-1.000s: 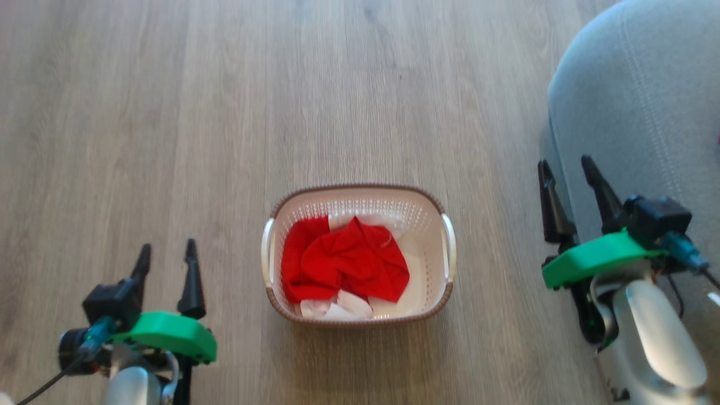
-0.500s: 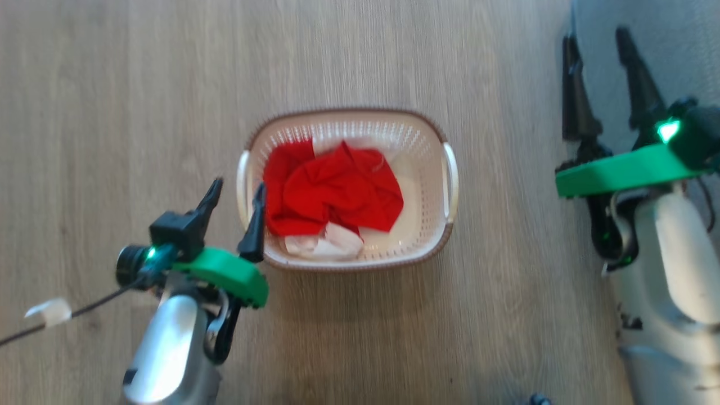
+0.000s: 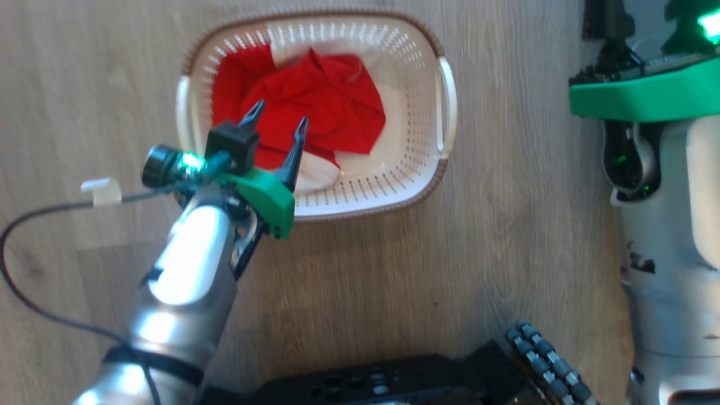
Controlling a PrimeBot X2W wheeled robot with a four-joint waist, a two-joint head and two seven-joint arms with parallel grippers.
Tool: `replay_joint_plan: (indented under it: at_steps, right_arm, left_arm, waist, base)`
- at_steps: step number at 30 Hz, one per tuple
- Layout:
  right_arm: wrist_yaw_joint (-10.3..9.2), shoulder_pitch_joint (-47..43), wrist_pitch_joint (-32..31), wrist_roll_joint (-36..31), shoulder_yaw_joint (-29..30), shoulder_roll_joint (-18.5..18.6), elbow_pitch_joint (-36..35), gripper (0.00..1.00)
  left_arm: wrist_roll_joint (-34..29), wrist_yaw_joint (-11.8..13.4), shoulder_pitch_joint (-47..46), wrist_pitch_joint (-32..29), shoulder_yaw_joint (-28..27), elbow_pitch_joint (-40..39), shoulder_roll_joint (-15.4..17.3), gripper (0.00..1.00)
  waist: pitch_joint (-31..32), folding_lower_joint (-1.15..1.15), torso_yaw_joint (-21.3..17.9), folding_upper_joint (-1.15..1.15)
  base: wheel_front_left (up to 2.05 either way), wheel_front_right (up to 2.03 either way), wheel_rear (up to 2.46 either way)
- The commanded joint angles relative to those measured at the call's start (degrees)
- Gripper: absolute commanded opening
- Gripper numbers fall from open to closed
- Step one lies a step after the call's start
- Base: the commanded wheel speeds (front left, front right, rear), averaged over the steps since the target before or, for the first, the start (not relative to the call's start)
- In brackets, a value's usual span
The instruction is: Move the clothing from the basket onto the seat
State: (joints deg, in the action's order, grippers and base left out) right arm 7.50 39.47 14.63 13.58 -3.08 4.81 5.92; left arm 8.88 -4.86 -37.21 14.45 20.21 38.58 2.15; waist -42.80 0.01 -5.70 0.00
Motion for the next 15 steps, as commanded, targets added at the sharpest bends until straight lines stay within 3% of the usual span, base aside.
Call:
replay_joint_plan:
  at_steps: [1,9,15]
  right_arm:
    - [-0.01,1.0,0.4,-0.2,-1.8,-1.3,-2.6,1.0]
    - [-0.01,3.8,0.4,0.6,-2.8,-1.8,-4.6,1.0]
    - [-0.01,3.7,0.4,2.9,-3.1,-1.9,-5.0,1.0]
  left_arm:
    - [-1.3,0.2,-2.6,0.5,0.0,2.3,0.7,1.0]
    - [-6.7,2.0,-13.6,-0.9,4.2,15.5,1.2,1.0]
    - [-10.8,5.6,-21.3,-4.2,7.2,23.7,1.8,1.0]
  waist:
    - [-5.9,-0.01,-2.6,0.0]
    - [-12.0,-0.01,-5.3,0.0]
    - [-14.5,-0.01,-6.7,0.0]
  base:
    - [0.0,0.0,0.0]
    - [0.0,0.0,0.0]
    - [0.0,0.0,0.0]
